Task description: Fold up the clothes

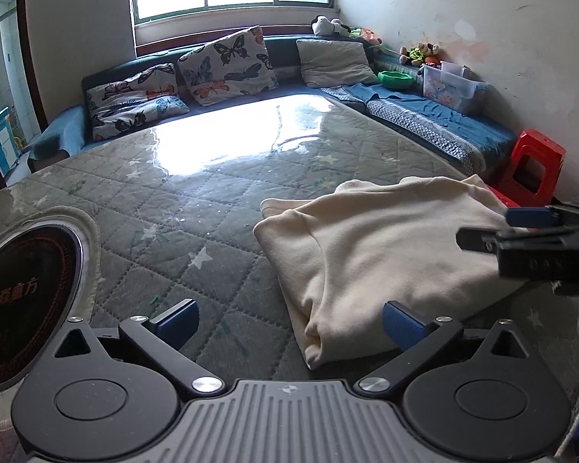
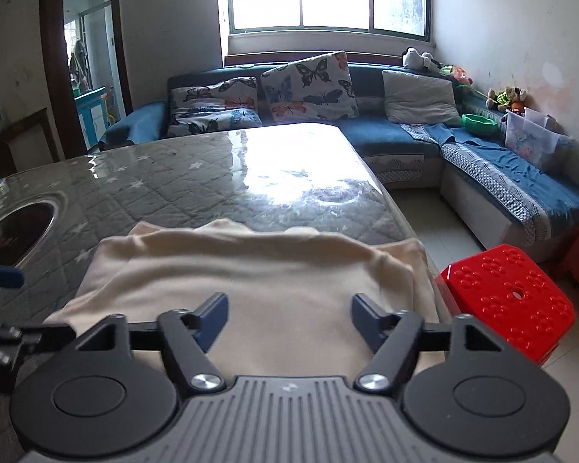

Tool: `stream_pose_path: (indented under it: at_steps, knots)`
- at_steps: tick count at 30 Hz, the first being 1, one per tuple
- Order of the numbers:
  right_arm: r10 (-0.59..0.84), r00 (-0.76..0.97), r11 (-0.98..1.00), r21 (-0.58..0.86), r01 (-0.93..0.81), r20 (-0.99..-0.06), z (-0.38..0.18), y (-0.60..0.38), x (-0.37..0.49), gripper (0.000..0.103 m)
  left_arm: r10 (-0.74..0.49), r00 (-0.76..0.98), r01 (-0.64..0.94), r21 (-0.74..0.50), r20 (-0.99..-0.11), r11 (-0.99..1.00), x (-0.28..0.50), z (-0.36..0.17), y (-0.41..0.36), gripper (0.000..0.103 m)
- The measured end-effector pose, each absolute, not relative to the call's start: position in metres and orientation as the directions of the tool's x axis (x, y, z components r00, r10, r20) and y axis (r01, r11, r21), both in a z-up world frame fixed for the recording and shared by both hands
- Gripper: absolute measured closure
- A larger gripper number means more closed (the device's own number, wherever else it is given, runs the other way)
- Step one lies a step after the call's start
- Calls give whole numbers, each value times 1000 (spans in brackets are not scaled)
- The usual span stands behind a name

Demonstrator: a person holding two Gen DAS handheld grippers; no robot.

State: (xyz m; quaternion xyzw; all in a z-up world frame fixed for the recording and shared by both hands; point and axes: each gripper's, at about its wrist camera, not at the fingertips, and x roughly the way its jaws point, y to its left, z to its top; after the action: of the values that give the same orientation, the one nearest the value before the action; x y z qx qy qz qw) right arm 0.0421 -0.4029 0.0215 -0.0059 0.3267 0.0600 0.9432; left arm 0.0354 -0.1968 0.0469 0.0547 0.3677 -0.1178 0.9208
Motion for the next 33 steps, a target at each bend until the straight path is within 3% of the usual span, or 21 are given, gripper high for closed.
stream_pose_path:
  at_steps: [9, 33]
  knots:
    - [55, 801, 995, -33, -92, -596, 21, -391, 3, 0, -181, 700, 260, 11, -690, 965, 21, 47, -191, 0]
    - [-30, 822, 999, 15, 47, -569, 17, -393, -53, 0, -217, 681, 300, -4, -700, 954, -14, 41, -189, 0]
